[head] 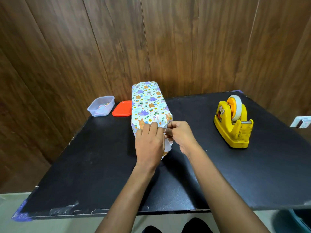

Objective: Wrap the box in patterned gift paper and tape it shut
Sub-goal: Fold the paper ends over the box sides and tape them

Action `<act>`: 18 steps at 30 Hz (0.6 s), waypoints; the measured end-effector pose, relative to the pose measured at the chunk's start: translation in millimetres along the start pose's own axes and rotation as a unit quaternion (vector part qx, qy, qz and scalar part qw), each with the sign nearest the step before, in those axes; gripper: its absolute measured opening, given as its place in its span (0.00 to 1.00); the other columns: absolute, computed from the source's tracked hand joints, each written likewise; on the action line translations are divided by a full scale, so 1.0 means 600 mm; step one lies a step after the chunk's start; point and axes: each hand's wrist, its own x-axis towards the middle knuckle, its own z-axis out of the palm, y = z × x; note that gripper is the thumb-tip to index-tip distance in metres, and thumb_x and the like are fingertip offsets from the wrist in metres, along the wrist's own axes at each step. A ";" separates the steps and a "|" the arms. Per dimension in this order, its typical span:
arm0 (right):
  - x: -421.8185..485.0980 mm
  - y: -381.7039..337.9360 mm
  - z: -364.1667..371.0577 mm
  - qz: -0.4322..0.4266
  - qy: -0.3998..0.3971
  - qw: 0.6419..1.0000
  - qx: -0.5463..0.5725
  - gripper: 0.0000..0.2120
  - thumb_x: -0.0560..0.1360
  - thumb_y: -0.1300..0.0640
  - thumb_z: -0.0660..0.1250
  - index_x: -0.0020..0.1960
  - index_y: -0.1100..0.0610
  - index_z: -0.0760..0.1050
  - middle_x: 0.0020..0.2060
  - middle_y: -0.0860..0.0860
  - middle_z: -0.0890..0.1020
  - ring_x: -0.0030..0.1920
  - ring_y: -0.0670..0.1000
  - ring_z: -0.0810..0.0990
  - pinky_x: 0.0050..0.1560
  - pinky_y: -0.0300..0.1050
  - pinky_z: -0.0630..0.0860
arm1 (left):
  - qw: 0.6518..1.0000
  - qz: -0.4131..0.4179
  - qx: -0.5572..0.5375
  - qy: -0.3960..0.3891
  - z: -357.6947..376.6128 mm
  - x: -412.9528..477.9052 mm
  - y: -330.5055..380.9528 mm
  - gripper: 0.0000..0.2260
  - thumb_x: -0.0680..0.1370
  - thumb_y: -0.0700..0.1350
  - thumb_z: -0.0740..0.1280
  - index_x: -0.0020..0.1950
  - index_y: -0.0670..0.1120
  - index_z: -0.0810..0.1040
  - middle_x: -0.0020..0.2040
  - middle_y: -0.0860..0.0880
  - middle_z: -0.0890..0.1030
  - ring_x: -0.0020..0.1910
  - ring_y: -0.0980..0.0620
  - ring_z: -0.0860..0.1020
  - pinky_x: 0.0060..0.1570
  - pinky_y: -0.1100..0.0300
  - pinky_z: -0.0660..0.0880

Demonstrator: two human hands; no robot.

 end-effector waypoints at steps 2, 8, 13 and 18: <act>0.003 -0.003 0.004 -0.007 0.012 1.000 0.006 0.08 0.73 0.72 0.63 0.37 0.65 0.75 0.33 0.55 0.76 0.27 0.47 0.73 0.28 0.37 0.71 | 1.000 0.003 0.001 -0.007 0.003 -0.005 0.000 0.09 0.68 0.36 0.67 0.32 0.45 0.69 0.32 0.47 0.71 0.35 0.48 0.64 0.34 0.56 0.55; -0.001 0.000 0.013 -0.002 0.053 0.995 0.079 0.05 0.73 0.72 0.63 0.42 0.71 0.77 0.35 0.59 0.77 0.31 0.50 0.73 0.27 0.35 0.72 | 1.000 0.016 -0.007 0.003 0.010 -0.009 0.003 0.10 0.67 0.34 0.68 0.34 0.44 0.68 0.32 0.46 0.71 0.36 0.48 0.62 0.35 0.57 0.55; -0.010 0.001 0.015 0.012 0.064 0.986 0.153 0.08 0.73 0.72 0.61 0.38 0.66 0.76 0.37 0.59 0.77 0.32 0.50 0.73 0.29 0.35 0.73 | 0.999 0.034 -0.002 0.032 0.014 -0.009 0.007 0.07 0.72 0.35 0.59 0.35 0.44 0.67 0.33 0.46 0.72 0.37 0.48 0.63 0.35 0.57 0.56; -0.018 -0.007 0.007 0.045 0.035 0.979 0.196 0.08 0.73 0.71 0.59 0.40 0.66 0.76 0.38 0.59 0.77 0.31 0.49 0.74 0.28 0.35 0.74 | 0.999 0.037 -0.007 0.035 0.005 -0.001 0.011 0.11 0.72 0.38 0.54 0.31 0.44 0.72 0.33 0.46 0.74 0.37 0.48 0.63 0.35 0.56 0.57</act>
